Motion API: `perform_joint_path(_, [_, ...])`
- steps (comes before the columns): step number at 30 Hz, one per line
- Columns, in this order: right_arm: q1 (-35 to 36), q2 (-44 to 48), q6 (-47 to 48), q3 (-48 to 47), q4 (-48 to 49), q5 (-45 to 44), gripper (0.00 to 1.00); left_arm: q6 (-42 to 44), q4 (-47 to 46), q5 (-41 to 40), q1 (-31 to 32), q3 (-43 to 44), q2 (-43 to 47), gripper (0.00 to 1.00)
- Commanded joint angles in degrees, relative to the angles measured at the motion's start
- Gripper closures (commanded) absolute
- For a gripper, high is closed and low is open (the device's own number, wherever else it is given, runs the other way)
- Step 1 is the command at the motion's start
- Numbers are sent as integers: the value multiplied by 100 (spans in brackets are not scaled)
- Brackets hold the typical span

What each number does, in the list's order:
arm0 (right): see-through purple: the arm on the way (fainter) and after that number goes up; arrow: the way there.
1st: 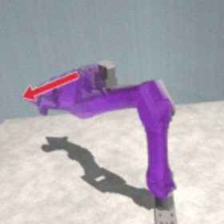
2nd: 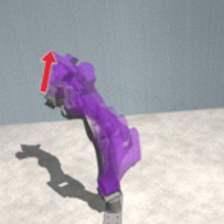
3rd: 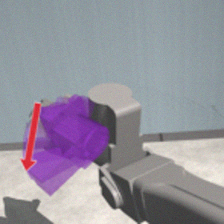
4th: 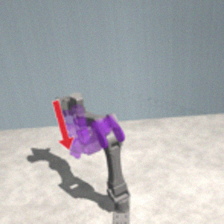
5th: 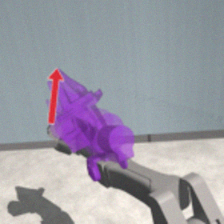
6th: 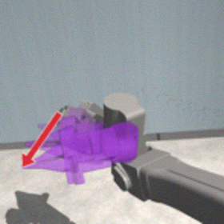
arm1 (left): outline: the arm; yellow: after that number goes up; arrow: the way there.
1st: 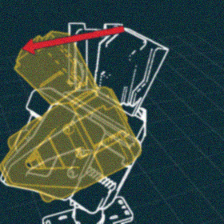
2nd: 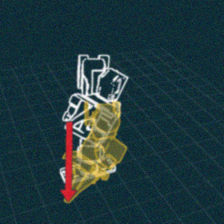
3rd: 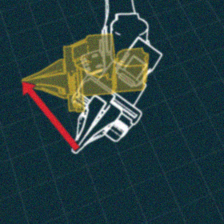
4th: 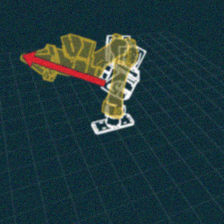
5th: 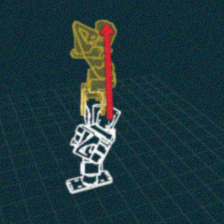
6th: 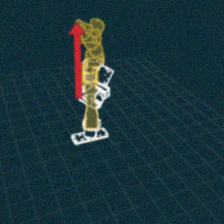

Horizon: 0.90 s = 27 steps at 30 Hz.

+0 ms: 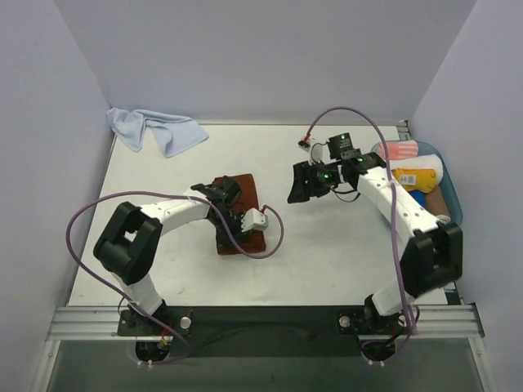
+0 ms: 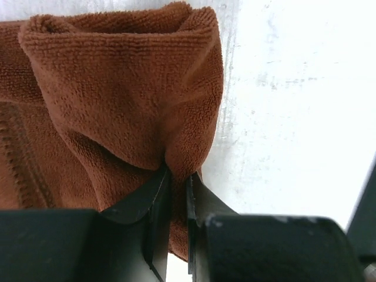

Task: Roll the towels
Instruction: Roll the towel

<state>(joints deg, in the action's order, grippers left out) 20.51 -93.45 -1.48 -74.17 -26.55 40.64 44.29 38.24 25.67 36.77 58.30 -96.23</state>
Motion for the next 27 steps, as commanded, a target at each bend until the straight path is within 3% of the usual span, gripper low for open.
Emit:
perform_joint_path(1, [58, 1009, 990, 218, -324, -197, 44, 474, 1545, 1298, -336, 539, -746, 85])
perform_joint_path(7, [251, 1706, 2105, 140, -1473, 348, 44, 1054, 2635, 1774, -829, 1507, -2020, 80])
perform_joint_path(14, [2130, 1892, 2951, -36, -2303, -872, 46, 1573, 3768, 2100, -1287, 2650, -3226, 77])
perform_joint_path(19, [3309, 1471, 3188, 296, -1191, -2433, 45, 1732, 4130, 2100, -1322, 3090, -3613, 74])
perform_joint_path(27, [3846, 416, 3759, 456, 491, -3123, 43, 1732, 4130, 2047, -1383, 3152, -3719, 68])
